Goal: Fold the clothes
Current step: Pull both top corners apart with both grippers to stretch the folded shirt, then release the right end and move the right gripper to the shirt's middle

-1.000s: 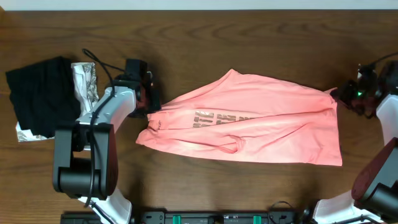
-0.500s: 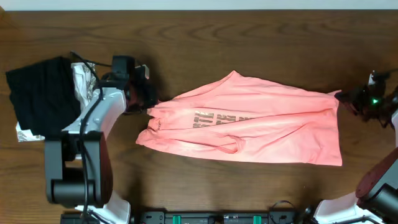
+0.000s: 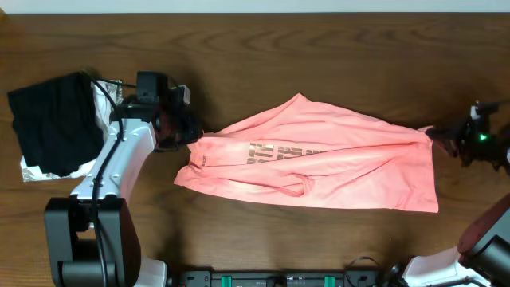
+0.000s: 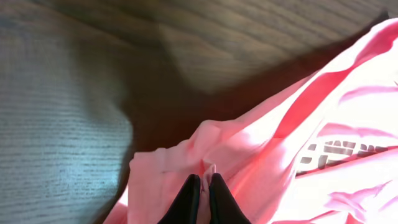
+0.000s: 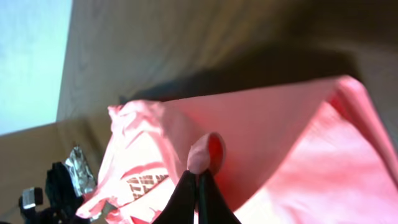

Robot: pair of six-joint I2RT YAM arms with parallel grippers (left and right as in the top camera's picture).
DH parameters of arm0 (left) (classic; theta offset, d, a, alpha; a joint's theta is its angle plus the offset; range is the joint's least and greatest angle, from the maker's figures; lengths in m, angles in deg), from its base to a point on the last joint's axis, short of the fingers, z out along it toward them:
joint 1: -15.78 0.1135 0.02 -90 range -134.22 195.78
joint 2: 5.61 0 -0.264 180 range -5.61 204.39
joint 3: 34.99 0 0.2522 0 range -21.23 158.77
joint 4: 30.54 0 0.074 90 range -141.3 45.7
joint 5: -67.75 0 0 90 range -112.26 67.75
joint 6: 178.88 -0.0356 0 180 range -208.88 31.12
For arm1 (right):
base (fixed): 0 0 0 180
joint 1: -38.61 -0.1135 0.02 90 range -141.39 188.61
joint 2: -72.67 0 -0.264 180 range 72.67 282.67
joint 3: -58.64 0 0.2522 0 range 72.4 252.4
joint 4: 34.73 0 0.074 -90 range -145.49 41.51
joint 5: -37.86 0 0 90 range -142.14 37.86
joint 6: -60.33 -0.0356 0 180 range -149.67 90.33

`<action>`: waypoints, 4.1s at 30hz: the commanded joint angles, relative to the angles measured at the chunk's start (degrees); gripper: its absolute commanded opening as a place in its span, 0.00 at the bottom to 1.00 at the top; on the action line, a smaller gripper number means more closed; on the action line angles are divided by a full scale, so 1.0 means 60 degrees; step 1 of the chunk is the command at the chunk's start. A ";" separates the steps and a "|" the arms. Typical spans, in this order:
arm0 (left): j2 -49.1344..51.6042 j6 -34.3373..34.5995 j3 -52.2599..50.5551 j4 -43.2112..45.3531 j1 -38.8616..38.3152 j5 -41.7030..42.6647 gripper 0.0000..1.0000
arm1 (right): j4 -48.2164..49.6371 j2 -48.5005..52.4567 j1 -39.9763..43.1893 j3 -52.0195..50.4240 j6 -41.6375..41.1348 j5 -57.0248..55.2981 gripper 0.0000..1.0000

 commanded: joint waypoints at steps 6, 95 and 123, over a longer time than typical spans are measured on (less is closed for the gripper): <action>-0.0113 0.0015 -0.0033 -0.0477 0.0033 -0.0685 0.06 | -0.0747 -0.0186 0.1089 0.0025 -0.0022 -0.1315 0.01; -0.0109 0.0233 -0.0033 -0.1228 0.0200 -0.1800 0.06 | -0.2302 -0.0178 -0.2076 0.1137 0.3872 -0.1042 0.46; -0.0109 0.0237 -0.0033 -0.1228 0.0200 -0.1800 0.06 | 0.0324 0.1963 -0.9005 0.1417 0.6546 -0.4794 0.49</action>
